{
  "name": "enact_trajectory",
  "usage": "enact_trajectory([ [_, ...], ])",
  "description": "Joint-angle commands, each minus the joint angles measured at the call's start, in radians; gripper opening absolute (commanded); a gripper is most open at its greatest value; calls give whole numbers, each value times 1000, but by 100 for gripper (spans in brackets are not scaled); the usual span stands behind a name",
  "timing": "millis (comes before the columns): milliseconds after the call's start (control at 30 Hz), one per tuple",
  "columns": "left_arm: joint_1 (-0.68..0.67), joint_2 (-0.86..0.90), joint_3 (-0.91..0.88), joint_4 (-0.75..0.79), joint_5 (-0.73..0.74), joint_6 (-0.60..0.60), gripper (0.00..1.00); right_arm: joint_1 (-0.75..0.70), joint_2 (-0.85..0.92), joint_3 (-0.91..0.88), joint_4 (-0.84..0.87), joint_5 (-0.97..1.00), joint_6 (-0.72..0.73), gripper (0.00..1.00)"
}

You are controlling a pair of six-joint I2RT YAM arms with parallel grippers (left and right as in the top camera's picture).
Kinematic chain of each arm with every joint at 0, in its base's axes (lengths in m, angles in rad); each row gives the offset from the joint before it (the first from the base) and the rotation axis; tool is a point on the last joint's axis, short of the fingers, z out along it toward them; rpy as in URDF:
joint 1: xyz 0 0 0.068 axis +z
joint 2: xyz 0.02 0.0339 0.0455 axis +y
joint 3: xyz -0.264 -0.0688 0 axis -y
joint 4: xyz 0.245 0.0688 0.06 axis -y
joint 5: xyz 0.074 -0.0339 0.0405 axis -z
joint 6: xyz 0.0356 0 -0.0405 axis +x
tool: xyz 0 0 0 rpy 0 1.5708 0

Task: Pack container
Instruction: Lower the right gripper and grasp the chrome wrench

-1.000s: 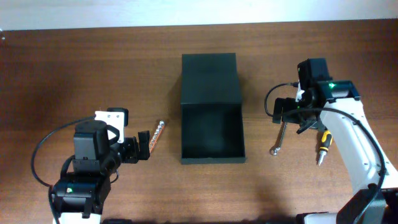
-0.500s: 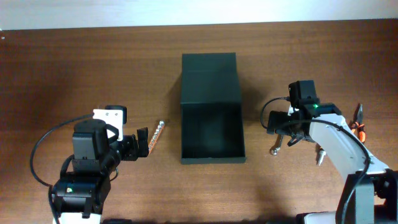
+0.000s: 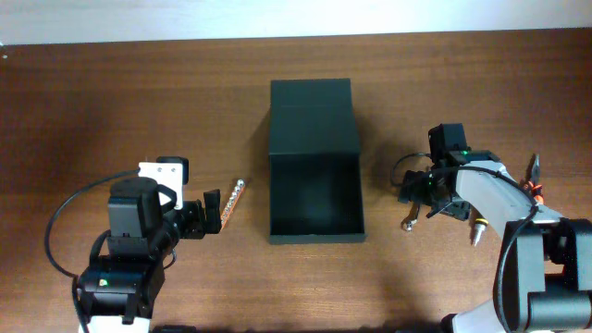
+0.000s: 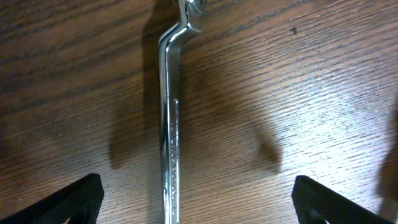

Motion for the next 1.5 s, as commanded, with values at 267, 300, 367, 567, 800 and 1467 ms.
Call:
enact_trajectory([
  [267, 4, 1, 19, 11, -11, 16, 99, -5, 9, -23, 7, -11, 9, 98],
  [300, 4, 1, 19, 11, -11, 16, 99, -5, 9, -29, 11, -11, 9, 98],
  [367, 4, 1, 19, 11, -11, 16, 99, -5, 9, -55, 26, -11, 9, 98],
  [567, 4, 1, 19, 11, -11, 16, 99, -5, 9, -93, 52, -11, 9, 97],
  [800, 4, 1, 19, 11, -11, 16, 99, -4, 9, -93, 51, -37, 9, 75],
  [1467, 4, 1, 19, 11, -11, 16, 99, -4, 9, -93, 40, -37, 9, 5],
])
